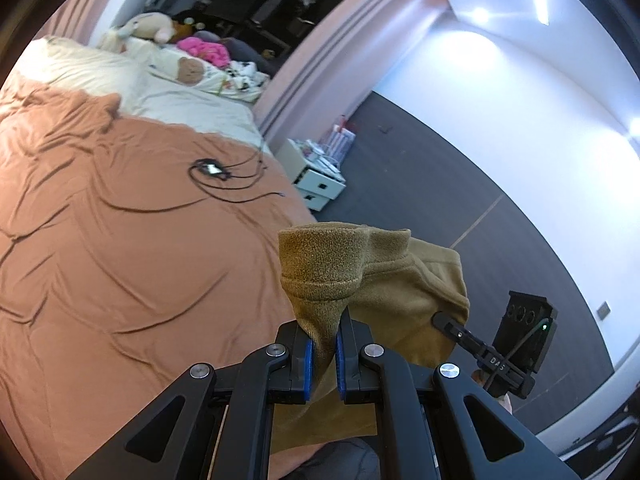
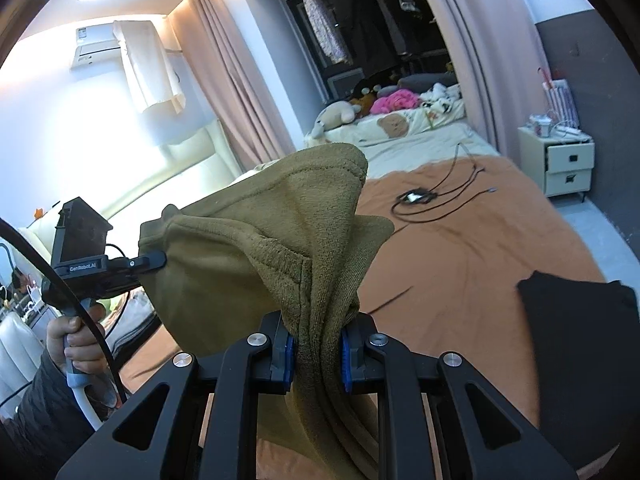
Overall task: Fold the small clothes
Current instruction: 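Lift the folded olive shirt with both tools and carry it toward the black stack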
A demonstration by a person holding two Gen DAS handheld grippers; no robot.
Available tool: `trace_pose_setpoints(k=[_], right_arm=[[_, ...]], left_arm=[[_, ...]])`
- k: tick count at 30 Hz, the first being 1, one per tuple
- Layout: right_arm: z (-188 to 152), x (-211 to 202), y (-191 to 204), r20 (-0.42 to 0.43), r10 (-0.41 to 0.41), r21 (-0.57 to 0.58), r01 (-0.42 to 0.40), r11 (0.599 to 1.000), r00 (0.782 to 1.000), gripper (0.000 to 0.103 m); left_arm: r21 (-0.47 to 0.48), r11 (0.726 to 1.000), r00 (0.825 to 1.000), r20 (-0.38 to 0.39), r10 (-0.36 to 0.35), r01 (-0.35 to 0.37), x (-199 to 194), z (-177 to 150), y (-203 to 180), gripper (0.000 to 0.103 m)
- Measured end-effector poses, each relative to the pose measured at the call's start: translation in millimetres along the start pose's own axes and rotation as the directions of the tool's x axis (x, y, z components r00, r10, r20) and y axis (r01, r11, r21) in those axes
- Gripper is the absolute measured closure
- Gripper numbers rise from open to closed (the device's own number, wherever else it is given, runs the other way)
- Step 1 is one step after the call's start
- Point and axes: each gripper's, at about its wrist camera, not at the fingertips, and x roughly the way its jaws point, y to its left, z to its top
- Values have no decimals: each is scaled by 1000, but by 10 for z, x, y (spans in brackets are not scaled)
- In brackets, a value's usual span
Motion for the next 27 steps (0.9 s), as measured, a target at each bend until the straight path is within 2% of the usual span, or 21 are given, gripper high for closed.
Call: trace_pose_setpoints(k=[6,14,21,27], right_arm=[[-91,-346,-24,34,-48,-13,49,999,998,89],[-246,-869,-22,81,-120,-38,124,992,989,89],[-426,-1280,5,118,-179,-43,185,982,977,89],[-521,-1637,74,144,-255,-41,264,964,956,89]], left_arm=[[44,998,998,-23,-52,53,172,-39,-400,94],[128,986,991,-92,-97,108,445,-134,-959,94],[187,965,977,-147,-157,183,775,-226,-1454,94],[224,944,958,-206,-199,244,1138,-277,-1794,94]])
